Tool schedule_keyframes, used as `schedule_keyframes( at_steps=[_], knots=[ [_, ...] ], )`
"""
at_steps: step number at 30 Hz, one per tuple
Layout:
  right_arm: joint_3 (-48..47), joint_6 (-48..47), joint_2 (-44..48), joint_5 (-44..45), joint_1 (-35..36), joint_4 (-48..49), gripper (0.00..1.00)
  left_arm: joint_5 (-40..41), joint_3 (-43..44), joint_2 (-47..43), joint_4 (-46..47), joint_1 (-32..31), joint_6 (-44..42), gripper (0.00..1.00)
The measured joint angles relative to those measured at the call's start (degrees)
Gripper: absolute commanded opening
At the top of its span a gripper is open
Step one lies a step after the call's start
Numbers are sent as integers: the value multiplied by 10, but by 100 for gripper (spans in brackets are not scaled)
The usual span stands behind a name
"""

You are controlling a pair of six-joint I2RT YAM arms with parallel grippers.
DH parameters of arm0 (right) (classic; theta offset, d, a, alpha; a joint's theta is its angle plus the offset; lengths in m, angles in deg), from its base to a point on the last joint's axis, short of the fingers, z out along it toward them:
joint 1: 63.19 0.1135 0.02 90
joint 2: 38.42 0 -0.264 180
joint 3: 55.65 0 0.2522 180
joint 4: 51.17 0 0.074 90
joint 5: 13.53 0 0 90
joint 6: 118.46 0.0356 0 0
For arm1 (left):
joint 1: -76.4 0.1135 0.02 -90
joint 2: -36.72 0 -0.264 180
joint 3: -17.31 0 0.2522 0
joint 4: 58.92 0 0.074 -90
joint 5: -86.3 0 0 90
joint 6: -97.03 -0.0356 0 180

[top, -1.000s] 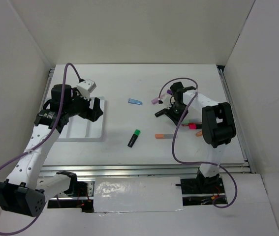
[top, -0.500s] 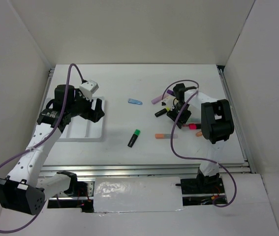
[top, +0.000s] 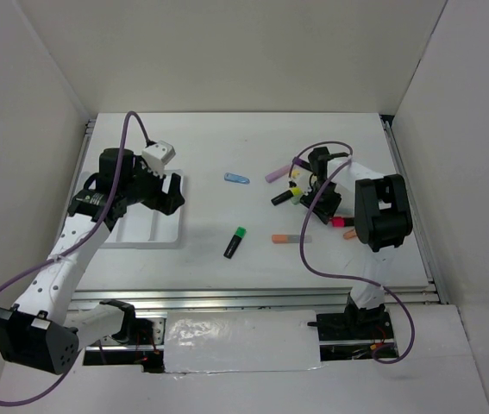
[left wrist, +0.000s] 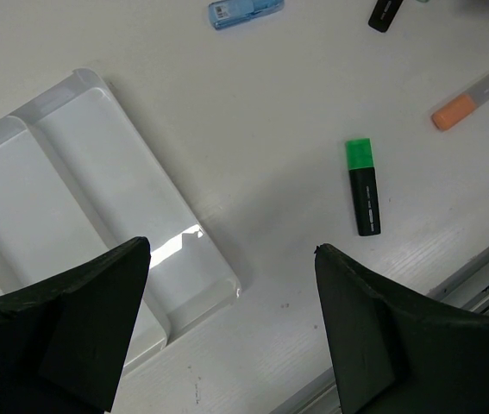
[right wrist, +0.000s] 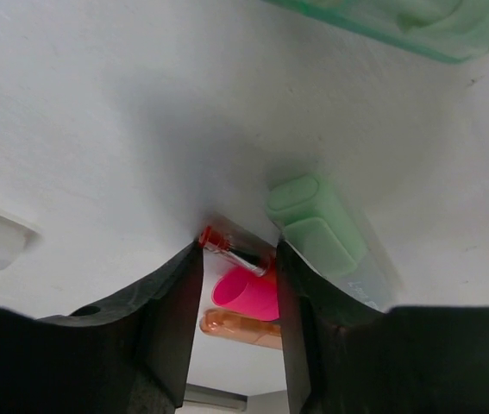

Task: Sort the stationery into containers
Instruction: Grab a piece of stationery with the right arm, then pass the stationery from the right arm to the left

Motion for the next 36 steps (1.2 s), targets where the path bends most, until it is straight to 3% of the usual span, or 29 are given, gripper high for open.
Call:
schedule_keyframes(
  at_steps=[10,21,25,31,36],
  knots=[
    [1,-16,0,13,5,3,27,3,-2,1,7,-1,0,89],
    [-27,-33,-15,34,58,17,13,5,-10,3,17,-1,-1,89],
    [-47,-32,-18,32,87,16,2,5,-13,3,22,1,0,90],
    [-169,-9,-25,4,139,-24,0,-58,-48,-16,53,64,46,92],
    [-290,31,-21,-52,157,-74,0,-124,-101,-86,112,90,93,94]
  ],
)
